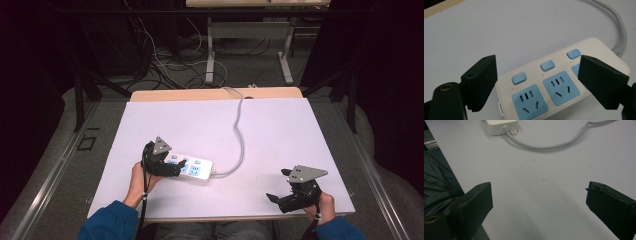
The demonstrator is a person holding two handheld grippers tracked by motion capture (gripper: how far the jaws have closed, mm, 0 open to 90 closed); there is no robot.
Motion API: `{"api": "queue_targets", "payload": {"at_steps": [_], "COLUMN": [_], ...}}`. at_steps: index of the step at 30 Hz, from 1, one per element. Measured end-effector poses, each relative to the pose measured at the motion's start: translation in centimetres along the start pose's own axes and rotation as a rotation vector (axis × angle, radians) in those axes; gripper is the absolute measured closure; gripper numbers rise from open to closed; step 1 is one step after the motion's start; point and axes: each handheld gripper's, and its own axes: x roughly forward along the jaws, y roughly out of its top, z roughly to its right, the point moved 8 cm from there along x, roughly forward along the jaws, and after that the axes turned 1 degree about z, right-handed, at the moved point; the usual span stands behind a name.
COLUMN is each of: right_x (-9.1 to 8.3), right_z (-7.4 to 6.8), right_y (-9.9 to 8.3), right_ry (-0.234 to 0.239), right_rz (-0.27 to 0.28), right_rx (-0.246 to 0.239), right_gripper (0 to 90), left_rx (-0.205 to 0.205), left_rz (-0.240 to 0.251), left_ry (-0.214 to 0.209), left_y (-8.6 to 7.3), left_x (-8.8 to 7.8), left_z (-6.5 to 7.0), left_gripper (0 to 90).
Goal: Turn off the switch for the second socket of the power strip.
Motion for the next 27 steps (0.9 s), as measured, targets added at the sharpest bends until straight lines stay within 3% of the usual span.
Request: {"api": "queue_targets", "payload": {"at_steps": [8, 27], "right_x": [0.0, 0.1], "right_z": [0.0, 0.0], "right_y": [0.0, -0.1], "right_ry": [0.000, 0.000], "right_rz": [0.000, 0.000], "right_rx": [0.001, 0.021], "right_gripper": [6.3, 6.0], "left_rx": [0.015, 0.015], "left_rz": [-0.021, -0.028], "left_ry": [0.018, 0.047], "left_y": [-1.1, -3.9], "left_x": [-1.7, -5.0], "left_z": [-0.3, -1.0], "left_gripper": [0.3, 0.0]}}
